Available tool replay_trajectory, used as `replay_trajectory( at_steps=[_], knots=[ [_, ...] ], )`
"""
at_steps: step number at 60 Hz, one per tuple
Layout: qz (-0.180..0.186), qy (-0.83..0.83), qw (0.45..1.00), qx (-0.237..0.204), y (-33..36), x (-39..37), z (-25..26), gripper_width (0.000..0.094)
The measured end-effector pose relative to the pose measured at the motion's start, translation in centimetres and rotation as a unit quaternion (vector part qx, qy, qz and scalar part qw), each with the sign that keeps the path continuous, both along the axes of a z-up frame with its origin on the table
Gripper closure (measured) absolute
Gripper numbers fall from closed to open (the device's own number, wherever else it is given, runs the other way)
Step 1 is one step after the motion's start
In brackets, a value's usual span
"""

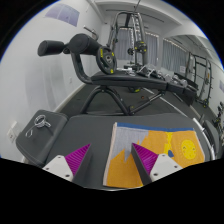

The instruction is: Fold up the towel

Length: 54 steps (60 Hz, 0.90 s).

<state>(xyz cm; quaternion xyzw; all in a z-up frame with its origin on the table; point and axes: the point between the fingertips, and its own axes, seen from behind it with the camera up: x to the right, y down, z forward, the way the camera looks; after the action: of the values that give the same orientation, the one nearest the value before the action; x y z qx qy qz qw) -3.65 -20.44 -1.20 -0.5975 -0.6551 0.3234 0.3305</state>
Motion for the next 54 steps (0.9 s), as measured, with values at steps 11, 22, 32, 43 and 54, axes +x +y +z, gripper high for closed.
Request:
replay_trajectory(
  at_steps=[11,22,32,43,54],
  knots=[
    [-0.002,0.007,0.999,0.048,1.7,-1.5,-1.2,0.0850],
    [0.048,-0.019,0.998,0.045,-0.4,-0.8,-0.5,0.0929],
    [0.067,0.026,0.997,-0.008,2.6,0.2,7.1,0.0928],
    [0.019,0.051,0.998,-0.037,14.1,0.2,12.4,0.0926],
    [-0.029,0.031,0.999,-0.006,23.9,-0.2,7.9,0.0911]
  ],
)
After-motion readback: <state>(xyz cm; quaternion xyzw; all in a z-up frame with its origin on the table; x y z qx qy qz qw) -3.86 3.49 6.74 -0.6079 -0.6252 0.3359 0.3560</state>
